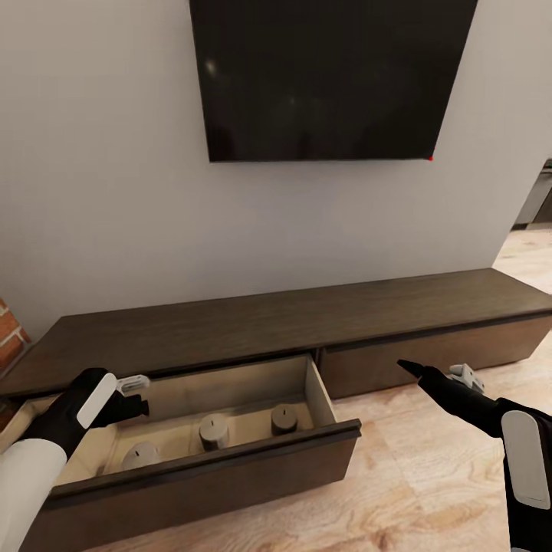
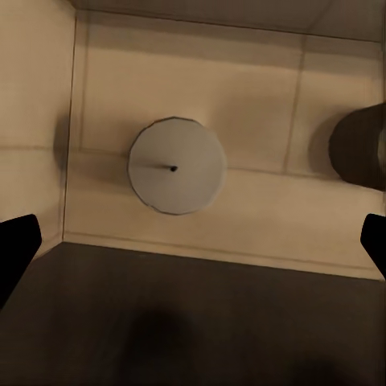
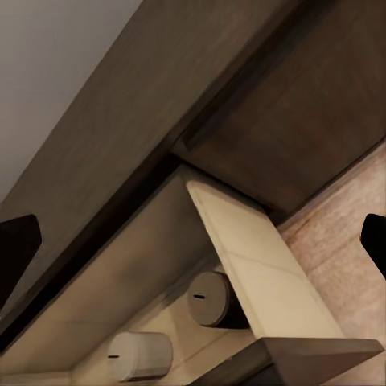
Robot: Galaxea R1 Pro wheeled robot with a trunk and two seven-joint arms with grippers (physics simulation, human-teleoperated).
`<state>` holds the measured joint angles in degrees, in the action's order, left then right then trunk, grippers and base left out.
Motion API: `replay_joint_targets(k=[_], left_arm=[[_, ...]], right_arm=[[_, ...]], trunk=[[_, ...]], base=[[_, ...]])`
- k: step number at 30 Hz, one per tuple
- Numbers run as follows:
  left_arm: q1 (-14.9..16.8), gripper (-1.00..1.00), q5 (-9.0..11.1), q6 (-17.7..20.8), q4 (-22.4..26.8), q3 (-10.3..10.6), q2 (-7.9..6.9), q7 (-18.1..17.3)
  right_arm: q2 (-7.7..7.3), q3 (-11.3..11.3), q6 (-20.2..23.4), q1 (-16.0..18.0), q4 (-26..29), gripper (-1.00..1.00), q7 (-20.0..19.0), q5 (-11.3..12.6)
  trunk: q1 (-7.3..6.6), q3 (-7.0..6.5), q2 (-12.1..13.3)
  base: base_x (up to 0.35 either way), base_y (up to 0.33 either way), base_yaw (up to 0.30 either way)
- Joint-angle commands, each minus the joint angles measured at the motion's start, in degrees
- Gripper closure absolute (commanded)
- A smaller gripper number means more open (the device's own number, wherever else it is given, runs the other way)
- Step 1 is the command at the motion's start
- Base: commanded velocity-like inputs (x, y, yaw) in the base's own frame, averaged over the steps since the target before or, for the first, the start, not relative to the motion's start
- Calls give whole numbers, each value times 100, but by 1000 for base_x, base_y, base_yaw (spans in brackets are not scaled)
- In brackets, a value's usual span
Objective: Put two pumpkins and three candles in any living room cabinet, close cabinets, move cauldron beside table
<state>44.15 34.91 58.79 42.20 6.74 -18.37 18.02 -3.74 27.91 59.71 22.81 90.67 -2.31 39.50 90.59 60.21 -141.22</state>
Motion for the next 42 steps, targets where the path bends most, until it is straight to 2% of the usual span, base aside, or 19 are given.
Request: replay_joint_targets(k=[1,20,42], left_arm=[[2,-100,60,9,8,29,-8,52],[2,-100,60,17,45,29,-9,52],[-12,-100,60,93,301,5,-15,52]], right_arm=[[0,7,29,4,3,-100,-24,-21],[-3,0,29,4,-1,-100,-24,-25],[12,-29,29,6,0,-100,-15,-30]], trunk=[[-24,-13,39],[-441,-354,801],[-924,-749,1684]], base=[[-4,0,0],[-63,0,0],[-63,0,0]])
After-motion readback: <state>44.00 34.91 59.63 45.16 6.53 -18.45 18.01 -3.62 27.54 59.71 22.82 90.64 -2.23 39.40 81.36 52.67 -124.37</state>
